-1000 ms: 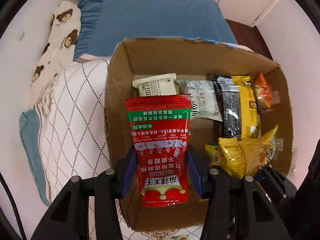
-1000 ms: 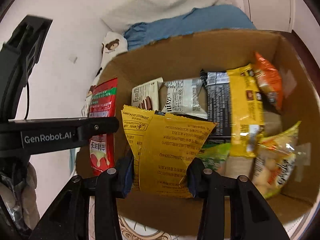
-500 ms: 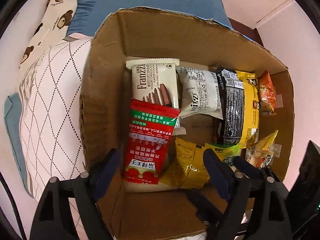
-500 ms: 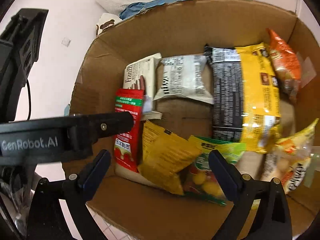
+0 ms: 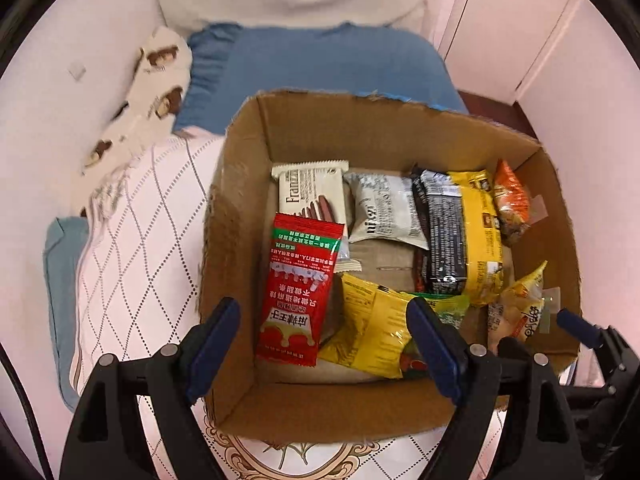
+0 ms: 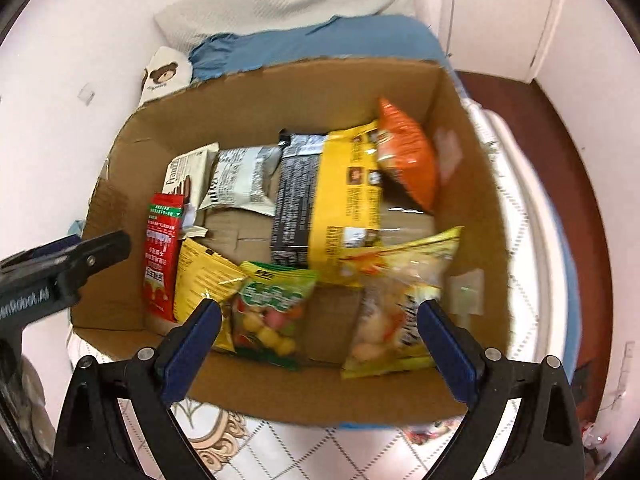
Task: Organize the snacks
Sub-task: 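Lower both held packets into the box and open both tools, then grasp the small red candy packet with left tool while right tool grasps panda seed bag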
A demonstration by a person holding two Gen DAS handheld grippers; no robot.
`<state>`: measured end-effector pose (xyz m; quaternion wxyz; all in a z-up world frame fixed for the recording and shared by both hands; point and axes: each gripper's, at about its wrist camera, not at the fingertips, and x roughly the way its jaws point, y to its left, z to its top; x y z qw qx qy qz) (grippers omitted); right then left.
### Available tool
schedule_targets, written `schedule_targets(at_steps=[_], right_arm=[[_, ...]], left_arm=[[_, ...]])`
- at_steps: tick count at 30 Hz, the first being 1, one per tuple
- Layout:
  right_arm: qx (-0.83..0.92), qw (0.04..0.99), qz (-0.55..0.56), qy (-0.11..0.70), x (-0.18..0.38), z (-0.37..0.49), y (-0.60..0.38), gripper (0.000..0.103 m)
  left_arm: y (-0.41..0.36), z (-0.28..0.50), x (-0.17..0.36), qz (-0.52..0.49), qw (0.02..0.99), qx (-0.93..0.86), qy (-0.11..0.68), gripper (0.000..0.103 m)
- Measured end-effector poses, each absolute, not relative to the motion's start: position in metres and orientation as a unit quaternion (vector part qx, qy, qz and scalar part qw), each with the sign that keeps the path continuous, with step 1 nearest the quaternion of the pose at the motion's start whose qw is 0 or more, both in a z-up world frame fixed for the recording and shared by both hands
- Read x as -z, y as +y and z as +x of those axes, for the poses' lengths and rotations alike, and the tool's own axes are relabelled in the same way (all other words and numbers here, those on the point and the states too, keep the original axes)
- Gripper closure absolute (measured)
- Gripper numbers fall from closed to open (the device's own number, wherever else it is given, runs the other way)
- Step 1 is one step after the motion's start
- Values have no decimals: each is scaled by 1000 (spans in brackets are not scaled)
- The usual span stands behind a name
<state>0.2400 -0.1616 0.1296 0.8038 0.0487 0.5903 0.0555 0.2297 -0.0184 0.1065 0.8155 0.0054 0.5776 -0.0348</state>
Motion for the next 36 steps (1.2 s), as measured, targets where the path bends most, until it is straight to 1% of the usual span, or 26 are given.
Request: schedule_targets(at_steps=[8, 16, 25, 29, 32, 35, 36], right_arm=[[-44, 841, 40, 538, -190, 192, -187, 3], [-45, 868, 39, 492, -237, 143, -199, 3], [-56, 879, 54, 470, -263, 101, -203, 3], [-56, 878, 75, 470, -266, 89, -212, 3], [-40, 871, 106, 477, -256, 90, -232, 3], [-16, 856, 141, 496, -231, 99, -259, 3], [-3, 847, 143, 512, -215, 106, -269, 3]], left_arm=[[-20, 179, -146, -7, 867, 27, 497, 18], [-21, 127, -177, -15, 890, 36, 455, 18], [-21, 78, -198, -19, 901, 39, 431, 18], [-16, 66, -203, -32, 904, 31, 426, 18], [-11, 60, -204, -40, 908, 20, 416, 18], [-6, 58, -201, -41, 914, -9, 404, 3], [-5, 58, -198, -45, 915, -14, 402, 2]])
